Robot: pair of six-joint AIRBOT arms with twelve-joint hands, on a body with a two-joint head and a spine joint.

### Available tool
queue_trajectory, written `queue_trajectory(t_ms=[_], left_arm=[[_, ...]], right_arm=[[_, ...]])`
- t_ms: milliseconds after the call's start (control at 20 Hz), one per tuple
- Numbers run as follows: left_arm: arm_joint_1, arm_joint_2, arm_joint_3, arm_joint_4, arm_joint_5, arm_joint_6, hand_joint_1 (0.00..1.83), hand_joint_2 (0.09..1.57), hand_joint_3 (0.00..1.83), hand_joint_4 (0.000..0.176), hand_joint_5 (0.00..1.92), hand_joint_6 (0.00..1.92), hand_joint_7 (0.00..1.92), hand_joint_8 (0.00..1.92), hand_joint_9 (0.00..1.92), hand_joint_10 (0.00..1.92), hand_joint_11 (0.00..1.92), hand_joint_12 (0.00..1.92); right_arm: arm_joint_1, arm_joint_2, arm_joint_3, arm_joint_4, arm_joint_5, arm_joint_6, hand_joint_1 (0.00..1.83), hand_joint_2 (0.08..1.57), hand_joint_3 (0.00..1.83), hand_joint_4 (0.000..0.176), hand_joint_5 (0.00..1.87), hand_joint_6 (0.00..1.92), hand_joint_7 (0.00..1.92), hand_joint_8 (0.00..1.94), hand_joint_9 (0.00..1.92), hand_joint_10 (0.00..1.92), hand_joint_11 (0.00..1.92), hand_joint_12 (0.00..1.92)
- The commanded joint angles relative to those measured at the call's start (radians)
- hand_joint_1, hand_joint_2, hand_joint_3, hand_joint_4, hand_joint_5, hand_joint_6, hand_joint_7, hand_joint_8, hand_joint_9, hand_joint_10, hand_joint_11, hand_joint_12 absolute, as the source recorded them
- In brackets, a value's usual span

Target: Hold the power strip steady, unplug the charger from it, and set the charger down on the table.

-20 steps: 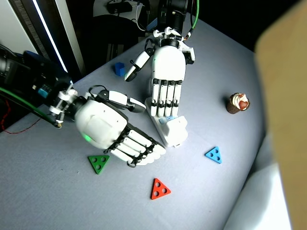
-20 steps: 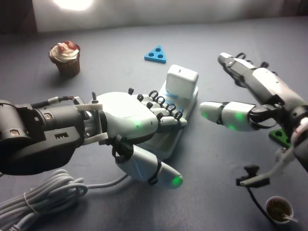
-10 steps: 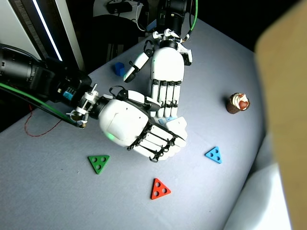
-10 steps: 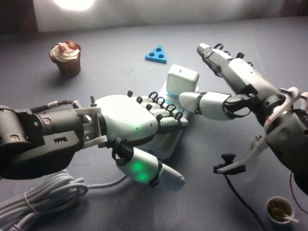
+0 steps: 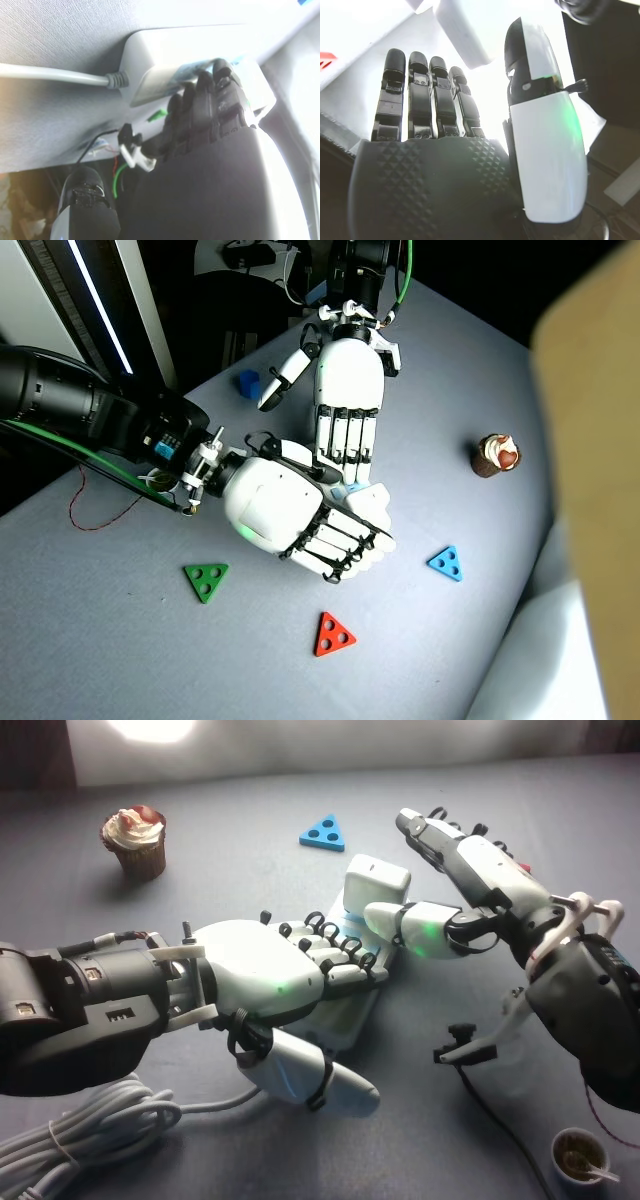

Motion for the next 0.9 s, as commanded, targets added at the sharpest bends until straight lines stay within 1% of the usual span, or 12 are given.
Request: queue_trajectory(t_ms=[0,50,450,500,550,650,700,750,800,850], left_arm=[[0.000,0.001,-0.004,-0.004,-0.051,-0.005,0.00,1.00,0.00,0.000,0.07,0.00,0.09,0.00,0.08,0.01,0.02,0.13],[0.001,0.001,-0.004,-0.004,-0.051,-0.005,0.00,1.00,0.00,0.000,0.09,0.01,0.10,0.01,0.09,0.01,0.03,0.13],[0.009,-0.003,-0.004,-0.004,-0.041,-0.020,0.00,1.00,0.00,0.000,0.08,0.00,0.10,0.00,0.08,0.00,0.02,0.13],[0.013,-0.005,-0.001,-0.004,-0.047,-0.028,0.00,1.00,0.00,0.000,0.08,0.00,0.09,0.00,0.08,0.00,0.01,0.12],[0.015,-0.006,0.000,-0.004,-0.047,-0.032,0.00,1.00,0.00,0.000,0.09,0.00,0.11,0.01,0.09,0.01,0.02,0.13],[0.017,-0.006,0.001,-0.004,-0.048,-0.034,0.00,1.00,0.00,0.000,0.08,0.00,0.10,0.00,0.09,0.00,0.02,0.13],[0.017,-0.007,0.002,-0.004,-0.048,-0.035,0.00,1.00,0.00,0.000,0.09,0.01,0.11,0.01,0.10,0.01,0.03,0.14],[0.018,-0.008,0.004,-0.004,-0.048,-0.038,0.00,1.00,0.00,0.000,0.09,0.00,0.11,0.01,0.10,0.01,0.02,0.13],[0.018,-0.008,0.005,-0.004,-0.048,-0.039,0.00,1.00,0.00,0.000,0.09,0.00,0.11,0.01,0.10,0.01,0.02,0.13],[0.018,-0.008,0.005,-0.004,-0.048,-0.040,0.00,1.00,0.00,0.000,0.08,0.00,0.11,0.00,0.10,0.01,0.03,0.14]], right_arm=[[0.015,0.002,0.009,-0.062,0.075,0.007,1.03,1.11,0.00,0.000,0.20,0.01,0.23,0.01,0.25,0.01,0.02,0.58],[0.020,-0.005,0.017,-0.062,0.070,0.004,1.04,1.11,0.00,0.000,0.22,0.01,0.26,0.00,0.27,0.01,0.04,0.61],[0.021,-0.039,0.051,-0.089,0.060,0.001,1.05,1.11,0.00,0.000,0.28,0.01,0.32,0.01,0.32,0.01,0.07,0.66],[0.021,-0.044,0.056,-0.091,0.060,0.000,1.03,1.12,0.00,0.000,0.32,0.00,0.37,0.01,0.38,0.01,0.09,0.70],[0.021,-0.047,0.061,-0.091,0.060,-0.001,1.06,1.12,0.00,0.000,0.50,0.01,0.55,0.01,0.55,0.01,0.20,0.73],[0.021,-0.054,0.073,-0.092,0.060,-0.003,1.11,1.11,0.00,0.000,0.63,0.01,0.69,0.01,0.68,0.01,0.30,0.77],[0.021,-0.056,0.079,-0.092,0.060,-0.004,1.17,1.10,0.00,0.000,0.80,0.01,0.87,0.01,0.86,0.01,0.43,0.87],[0.021,-0.057,0.084,-0.092,0.060,-0.004,1.19,1.08,0.00,0.000,0.88,0.01,0.97,0.01,0.95,0.02,0.51,0.92],[0.021,-0.058,0.087,-0.092,0.060,-0.004,1.19,1.08,0.00,0.000,0.88,0.01,0.97,0.01,0.95,0.02,0.51,0.92],[0.021,-0.058,0.090,-0.092,0.059,-0.004,1.25,1.04,0.00,0.000,1.02,0.65,1.39,0.01,1.04,0.04,0.60,0.95]])
